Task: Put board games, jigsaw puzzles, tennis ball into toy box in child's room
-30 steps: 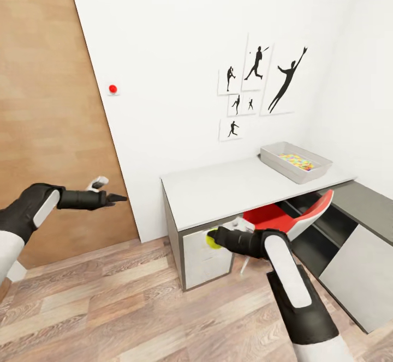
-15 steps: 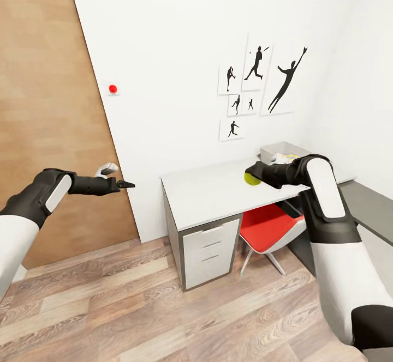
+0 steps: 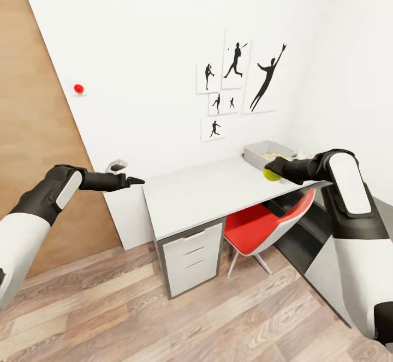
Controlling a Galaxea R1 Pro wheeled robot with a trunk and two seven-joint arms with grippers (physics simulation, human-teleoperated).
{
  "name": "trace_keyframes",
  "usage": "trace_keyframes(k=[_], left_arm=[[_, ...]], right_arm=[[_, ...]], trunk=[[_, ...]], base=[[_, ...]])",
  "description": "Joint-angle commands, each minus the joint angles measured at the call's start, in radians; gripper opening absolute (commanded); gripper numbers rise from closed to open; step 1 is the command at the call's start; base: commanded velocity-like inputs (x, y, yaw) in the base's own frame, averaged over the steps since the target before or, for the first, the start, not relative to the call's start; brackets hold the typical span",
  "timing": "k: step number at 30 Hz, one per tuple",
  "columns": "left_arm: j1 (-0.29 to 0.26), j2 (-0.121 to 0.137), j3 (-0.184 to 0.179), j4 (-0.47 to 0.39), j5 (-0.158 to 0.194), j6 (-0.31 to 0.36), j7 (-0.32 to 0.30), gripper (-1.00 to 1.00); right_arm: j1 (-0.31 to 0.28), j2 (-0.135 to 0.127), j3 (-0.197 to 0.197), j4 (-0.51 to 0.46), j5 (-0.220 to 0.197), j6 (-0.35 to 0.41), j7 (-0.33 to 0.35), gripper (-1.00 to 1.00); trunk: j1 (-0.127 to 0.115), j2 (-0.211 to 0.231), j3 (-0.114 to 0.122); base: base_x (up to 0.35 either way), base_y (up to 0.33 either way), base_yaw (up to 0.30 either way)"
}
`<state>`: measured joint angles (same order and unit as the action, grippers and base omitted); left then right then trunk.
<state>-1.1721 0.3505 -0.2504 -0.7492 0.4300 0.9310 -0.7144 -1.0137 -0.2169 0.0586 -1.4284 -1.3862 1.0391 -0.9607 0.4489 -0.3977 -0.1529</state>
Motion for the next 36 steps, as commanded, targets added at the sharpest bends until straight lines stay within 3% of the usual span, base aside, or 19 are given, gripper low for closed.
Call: trace_keyframes(k=[1, 17, 36], left_arm=[[-0.001, -0.002, -0.003, -0.001, 0.002, 0.004, 0.004, 1.0], [-0.006, -0.015, -0.003, -0.001, 0.003, 0.007, 0.017, 1.0], [-0.006, -0.018, -0.003, -0.001, 0.004, 0.015, 0.016, 1.0]], right_arm=[[-0.002, -0.001, 0.001, -0.001, -0.009, 0.002, -0.01, -1.0], [-0.038, -0.002, 0.017, -0.005, -0.009, 0.0, -0.079, -1.0], [-0.04, -0.009, 0.018, 0.006, -0.002, 0.0, -0.081, -1.0]], trunk=[[0.001, -0.002, -0.003], [0.001, -0.002, -0.02], [0.001, -0.002, -0.036]], base=[[0.256, -0.231, -0.243], [0.256, -0.231, -0.206], [0.256, -0.234, 0.029]])
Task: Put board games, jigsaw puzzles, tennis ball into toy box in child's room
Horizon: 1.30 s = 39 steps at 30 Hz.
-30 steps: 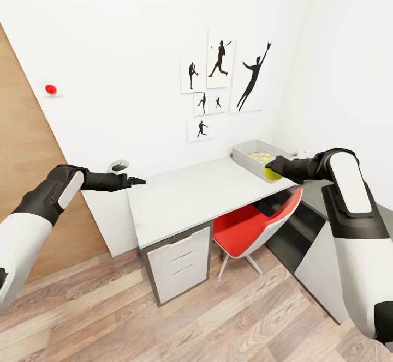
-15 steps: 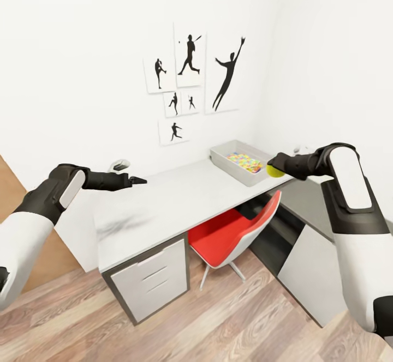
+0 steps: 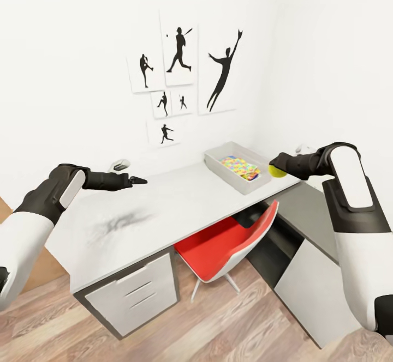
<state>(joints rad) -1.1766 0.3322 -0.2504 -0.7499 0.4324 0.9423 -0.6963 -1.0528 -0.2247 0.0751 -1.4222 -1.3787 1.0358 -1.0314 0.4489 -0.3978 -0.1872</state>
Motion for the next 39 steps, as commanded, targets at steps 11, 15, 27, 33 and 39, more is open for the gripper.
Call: trace_keyframes(k=[11, 15, 27, 33, 39], left_arm=[[-0.002, 0.001, -0.002, 0.0, 0.004, 0.006, -0.003, 1.0], [-0.002, 0.002, -0.002, 0.0, 0.005, 0.01, -0.005, 1.0], [-0.002, 0.001, -0.002, 0.0, 0.005, 0.01, -0.005, 1.0], [-0.002, 0.001, -0.003, 0.0, 0.003, 0.01, -0.005, 1.0], [-0.001, 0.001, -0.002, 0.0, 0.002, 0.009, -0.003, 1.0]], right_arm=[[-0.003, -0.019, 0.006, 0.027, -0.008, 0.006, -0.011, -1.0], [-0.003, -0.019, 0.006, 0.029, -0.008, 0.007, -0.012, -1.0], [-0.004, -0.019, 0.008, 0.028, -0.007, 0.007, -0.013, -1.0], [-0.003, -0.016, 0.008, 0.028, -0.007, 0.007, -0.013, -1.0], [-0.003, -0.013, 0.008, 0.029, -0.006, 0.008, -0.013, -1.0]], trunk=[[0.001, -0.002, -0.02], [0.001, -0.002, -0.026], [0.001, -0.002, -0.046], [0.001, -0.002, -0.056], [0.001, -0.002, -0.065]], base=[[0.275, -0.127, 0.01], [0.097, -0.005, 0.0], [0.147, -0.174, 0.0], [0.191, -0.256, 0.0], [0.193, -0.258, 0.0]])
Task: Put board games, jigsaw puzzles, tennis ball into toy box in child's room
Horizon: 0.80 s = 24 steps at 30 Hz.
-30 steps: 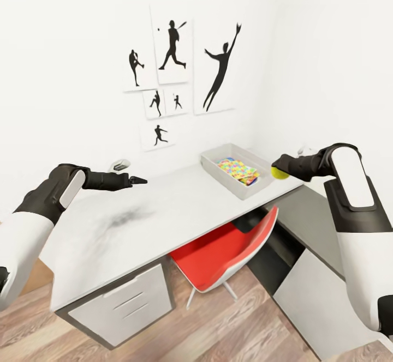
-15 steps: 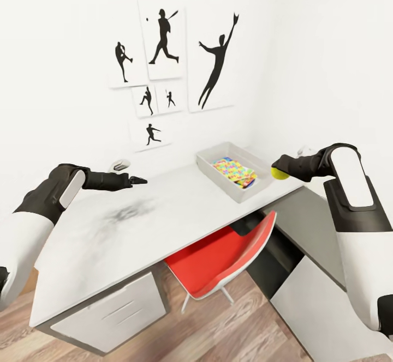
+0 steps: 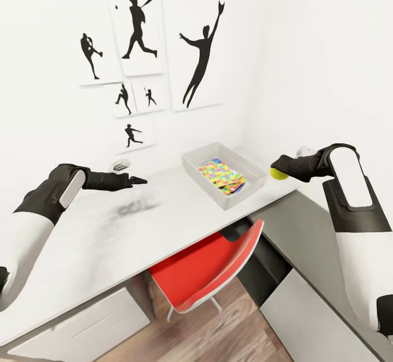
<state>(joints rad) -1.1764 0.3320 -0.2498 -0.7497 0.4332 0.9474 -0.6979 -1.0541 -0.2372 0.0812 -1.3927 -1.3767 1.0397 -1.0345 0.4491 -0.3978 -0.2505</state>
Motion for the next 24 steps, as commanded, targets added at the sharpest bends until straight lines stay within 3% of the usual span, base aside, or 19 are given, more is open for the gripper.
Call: trace_keyframes(k=[1, 14, 24], left_arm=[[-0.001, 0.001, -0.003, 0.0, 0.001, 0.004, -0.002, 1.0], [-0.002, 0.002, -0.003, 0.0, 0.002, 0.004, -0.002, 1.0], [-0.002, 0.003, 0.031, 0.0, 0.002, 0.005, -0.002, 1.0]], right_arm=[[-0.001, -0.001, 0.002, 0.0, -0.008, 0.004, -0.01, -1.0], [-0.001, 0.006, 0.002, 0.019, -0.007, 0.006, -0.01, -1.0], [-0.002, 0.01, 0.007, 0.017, -0.007, 0.006, -0.012, -1.0]], trunk=[[0.001, -0.002, -0.004], [0.001, -0.002, -0.025], [0.001, -0.002, -0.041]], base=[[0.205, -0.258, 0.0], [0.238, -0.249, 0.0], [0.071, -0.039, 0.0]])
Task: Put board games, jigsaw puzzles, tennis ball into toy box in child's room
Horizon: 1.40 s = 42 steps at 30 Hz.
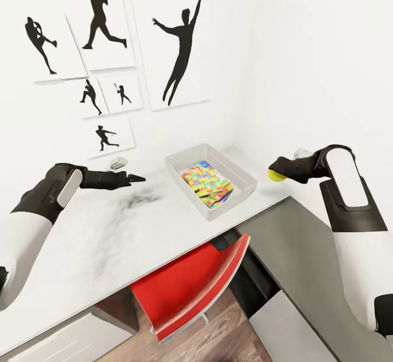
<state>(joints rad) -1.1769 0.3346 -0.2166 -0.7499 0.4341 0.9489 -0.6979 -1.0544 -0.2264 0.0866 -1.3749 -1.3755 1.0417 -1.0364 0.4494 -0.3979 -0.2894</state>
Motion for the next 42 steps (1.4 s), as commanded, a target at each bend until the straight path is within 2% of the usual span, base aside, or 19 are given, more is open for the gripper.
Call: trace_keyframes(k=[1, 12, 20, 33, 42], left_arm=[[-0.001, 0.001, -0.002, 0.0, 0.002, 0.004, -0.002, 1.0], [-0.001, 0.003, 0.002, 0.0, 0.002, 0.002, -0.003, 1.0], [-0.001, 0.001, 0.006, 0.0, 0.001, 0.003, -0.003, 1.0], [-0.001, 0.0, 0.008, 0.0, 0.002, 0.003, -0.003, 1.0], [-0.001, 0.0, 0.006, 0.0, 0.002, 0.002, -0.003, 1.0]], right_arm=[[-0.001, -0.001, 0.002, -0.002, -0.008, 0.004, -0.011, -1.0], [0.002, -0.005, 0.004, -0.004, -0.008, -0.002, -0.011, -1.0], [0.006, -0.002, 0.004, -0.004, -0.008, -0.003, -0.011, -1.0], [0.008, -0.004, 0.004, -0.003, -0.007, -0.003, -0.01, -1.0], [0.007, -0.001, 0.004, -0.003, -0.007, -0.002, -0.011, -1.0]], trunk=[[0.001, -0.002, -0.003], [0.001, -0.002, -0.005], [0.001, -0.002, -0.005], [0.001, -0.002, -0.005], [0.001, -0.002, -0.006]], base=[[0.076, 0.104, 0.0], [0.06, 0.043, 0.024], [0.231, 0.0, 0.215], [0.248, -0.086, 0.013], [0.033, -0.002, 0.078]])
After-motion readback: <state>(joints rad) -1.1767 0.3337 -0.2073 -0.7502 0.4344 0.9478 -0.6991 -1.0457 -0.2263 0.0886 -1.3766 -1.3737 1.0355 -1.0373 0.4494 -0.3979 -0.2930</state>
